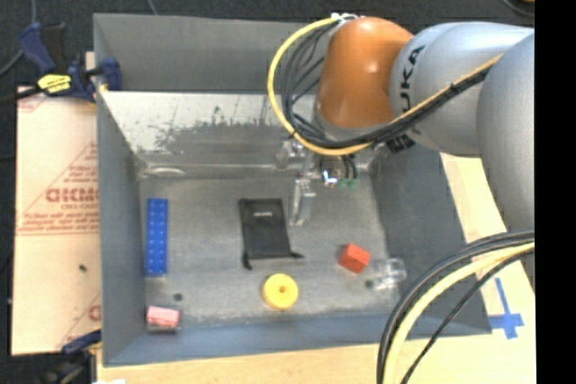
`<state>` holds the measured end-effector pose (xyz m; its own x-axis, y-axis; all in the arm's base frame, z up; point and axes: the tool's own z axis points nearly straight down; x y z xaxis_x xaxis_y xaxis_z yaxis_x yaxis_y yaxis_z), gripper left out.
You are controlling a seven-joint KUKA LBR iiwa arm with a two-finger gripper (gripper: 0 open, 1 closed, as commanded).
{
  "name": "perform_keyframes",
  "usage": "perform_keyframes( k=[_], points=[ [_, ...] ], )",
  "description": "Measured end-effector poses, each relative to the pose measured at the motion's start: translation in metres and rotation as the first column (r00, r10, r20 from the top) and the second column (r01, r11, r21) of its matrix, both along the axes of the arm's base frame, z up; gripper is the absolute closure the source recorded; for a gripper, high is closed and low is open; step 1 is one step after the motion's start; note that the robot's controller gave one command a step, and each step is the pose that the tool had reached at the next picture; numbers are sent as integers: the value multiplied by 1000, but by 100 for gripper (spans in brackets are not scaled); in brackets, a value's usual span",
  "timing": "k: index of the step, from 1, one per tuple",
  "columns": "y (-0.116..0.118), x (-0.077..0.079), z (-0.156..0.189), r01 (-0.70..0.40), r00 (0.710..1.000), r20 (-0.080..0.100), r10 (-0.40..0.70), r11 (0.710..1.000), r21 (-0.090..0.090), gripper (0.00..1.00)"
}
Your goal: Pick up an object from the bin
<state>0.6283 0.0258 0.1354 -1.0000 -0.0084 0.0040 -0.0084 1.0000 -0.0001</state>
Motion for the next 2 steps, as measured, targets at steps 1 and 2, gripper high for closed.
perform_keyframes(
  k=[1, 2],
  points=[
    [0, 2, 5, 0, 1000, 8, 0, 1000, 1, 0],
    [14, -9, -65, -2, 1000, 3, 2, 1000, 1, 0]
  ],
)
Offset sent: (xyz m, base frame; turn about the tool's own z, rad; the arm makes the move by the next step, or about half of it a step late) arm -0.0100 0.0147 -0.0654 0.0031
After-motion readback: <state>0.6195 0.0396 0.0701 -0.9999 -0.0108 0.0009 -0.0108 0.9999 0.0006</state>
